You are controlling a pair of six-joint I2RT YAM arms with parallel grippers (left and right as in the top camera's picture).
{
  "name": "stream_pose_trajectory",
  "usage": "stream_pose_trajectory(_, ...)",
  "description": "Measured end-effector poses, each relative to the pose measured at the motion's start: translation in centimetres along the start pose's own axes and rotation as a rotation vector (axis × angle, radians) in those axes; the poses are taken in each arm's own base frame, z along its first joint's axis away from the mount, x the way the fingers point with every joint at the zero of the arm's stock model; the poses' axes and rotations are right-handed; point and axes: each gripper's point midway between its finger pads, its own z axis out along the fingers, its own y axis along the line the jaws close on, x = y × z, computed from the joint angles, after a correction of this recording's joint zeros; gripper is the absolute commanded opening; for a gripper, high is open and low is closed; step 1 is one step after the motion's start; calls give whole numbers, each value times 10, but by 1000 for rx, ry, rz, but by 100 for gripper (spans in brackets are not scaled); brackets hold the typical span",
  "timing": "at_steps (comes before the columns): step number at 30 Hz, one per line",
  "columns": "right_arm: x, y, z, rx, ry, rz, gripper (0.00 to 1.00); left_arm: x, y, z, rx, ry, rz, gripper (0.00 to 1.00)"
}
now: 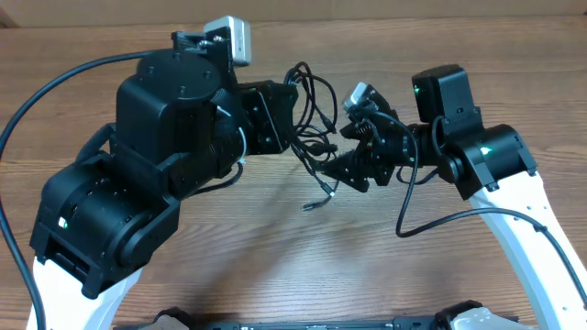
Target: Untangle cables
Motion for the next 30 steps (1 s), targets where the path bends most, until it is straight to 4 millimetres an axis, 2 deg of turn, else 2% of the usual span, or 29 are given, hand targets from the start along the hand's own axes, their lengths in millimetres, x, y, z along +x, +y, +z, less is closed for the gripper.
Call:
stream_pose_trajectory(3,-1,-5,4,1,-3,-24,83,-8,-2,0,6,-32,-64,4)
stream_pose_trajectory(4,0,-7,7,-2,1,-24,79,-12,-4,0,17,-48,-87,4)
stream_pose_trajectory(5,2,-10,11,-9,9,-20,65,-16,-7,-1,29,-65,-105,4)
stream_pose_trajectory(7,5,-14,19,-24,22,-10,56,-21,-12,-1,51,-85,-129,4)
stream_pose_trajectory(10,11,-19,31,-60,39,6,26,-26,-16,-2,68,-103,-150,4)
stream_pose_trajectory(14,18,-24,44,-90,58,33,4,-26,-15,-2,68,-106,-164,4)
stream_pose_trajectory(15,18,-25,45,-94,57,35,4,-26,-15,-2,68,-106,-165,4)
stream_pose_trajectory(16,18,-25,45,-97,57,42,8,-26,-15,-2,68,-106,-168,4)
stream_pose_trajectory(19,17,-25,45,-99,52,45,40,-26,-16,-2,68,-107,-168,4)
stream_pose_trajectory(21,16,-24,45,-101,48,40,48,-26,-15,-2,67,-106,-167,4)
stream_pose_trajectory(23,15,-25,45,-101,45,38,59,-25,-14,-2,62,-102,-161,4)
stream_pose_trajectory(24,14,-25,46,-99,39,26,81,-24,-13,-2,55,-96,-160,4)
stream_pose_trajectory(25,13,-26,46,-97,37,28,89,-22,-11,-1,47,-89,-158,4)
stream_pose_trajectory(30,-1,-32,46,-75,-16,-6,91,-10,1,0,-5,-45,-162,4)
